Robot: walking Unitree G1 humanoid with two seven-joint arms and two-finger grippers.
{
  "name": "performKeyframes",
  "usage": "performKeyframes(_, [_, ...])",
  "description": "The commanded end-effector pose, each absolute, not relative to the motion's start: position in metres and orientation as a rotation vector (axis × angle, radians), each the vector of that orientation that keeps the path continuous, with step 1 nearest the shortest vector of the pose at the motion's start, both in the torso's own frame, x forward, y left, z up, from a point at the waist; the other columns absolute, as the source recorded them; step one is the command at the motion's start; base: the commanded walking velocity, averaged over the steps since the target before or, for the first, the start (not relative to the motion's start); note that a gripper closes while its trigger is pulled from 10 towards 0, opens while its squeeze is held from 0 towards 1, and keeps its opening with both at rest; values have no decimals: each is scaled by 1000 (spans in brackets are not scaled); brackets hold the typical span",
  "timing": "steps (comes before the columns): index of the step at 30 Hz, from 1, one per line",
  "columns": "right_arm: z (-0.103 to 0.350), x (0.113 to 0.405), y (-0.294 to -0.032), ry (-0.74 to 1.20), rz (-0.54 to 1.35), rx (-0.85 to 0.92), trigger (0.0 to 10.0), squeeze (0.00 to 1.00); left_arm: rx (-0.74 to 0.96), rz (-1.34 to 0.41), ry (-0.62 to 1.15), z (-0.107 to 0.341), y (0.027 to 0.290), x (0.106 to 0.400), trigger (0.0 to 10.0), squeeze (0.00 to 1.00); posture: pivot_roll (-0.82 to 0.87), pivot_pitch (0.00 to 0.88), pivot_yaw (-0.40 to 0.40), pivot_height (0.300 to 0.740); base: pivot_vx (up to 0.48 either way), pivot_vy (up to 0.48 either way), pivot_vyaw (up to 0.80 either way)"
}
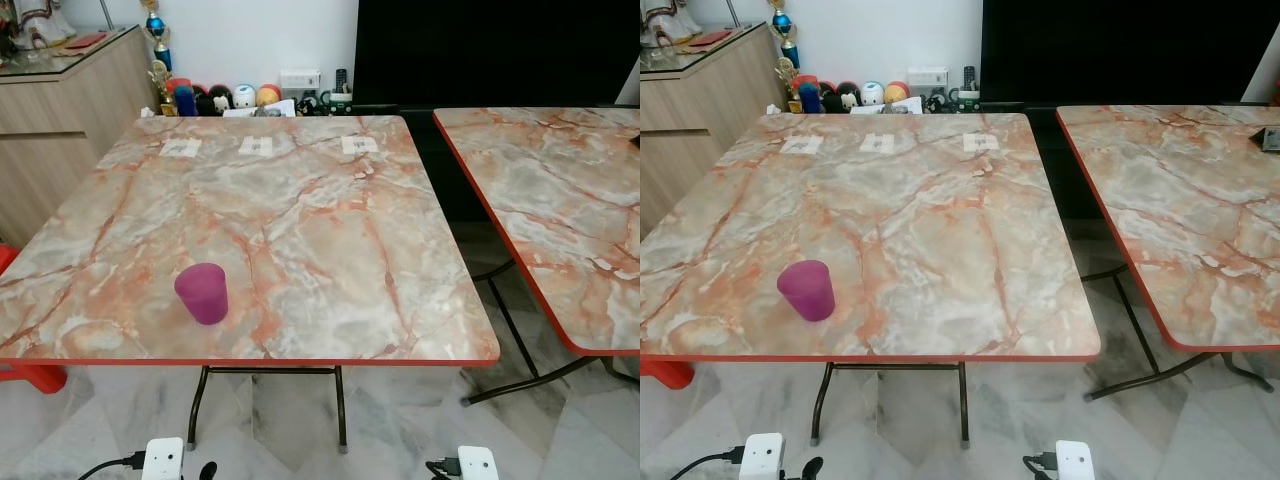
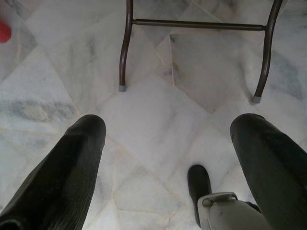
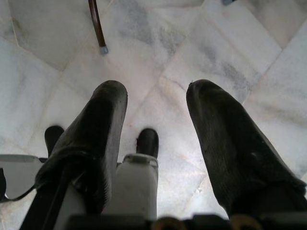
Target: Setting the table
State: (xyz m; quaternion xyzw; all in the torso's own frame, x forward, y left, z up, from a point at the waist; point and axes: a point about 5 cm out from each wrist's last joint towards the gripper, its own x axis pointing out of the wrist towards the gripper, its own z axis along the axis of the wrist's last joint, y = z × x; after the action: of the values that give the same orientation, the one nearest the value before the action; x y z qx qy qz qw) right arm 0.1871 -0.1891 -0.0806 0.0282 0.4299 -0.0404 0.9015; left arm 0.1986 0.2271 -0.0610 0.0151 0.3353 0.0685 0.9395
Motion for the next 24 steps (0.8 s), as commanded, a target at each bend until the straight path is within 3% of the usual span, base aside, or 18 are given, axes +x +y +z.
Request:
performKeyframes(1, [-81,188,-187,897,-91,69,10000,0,34,133,720,-64,227,195,10000,0,1,0,35,740,0,0,0])
performKeyframes(19, [-87,176,-184,935,-94,63,10000,0,17,212,871,-85,242,146,10000,0,-8,0,31,740,0,0,0])
performKeyframes(24, [-88,172,-187,944,-99,58,10000,0,2,199,861,-85,235,150,10000,0,4,0,20,740,0,0,0])
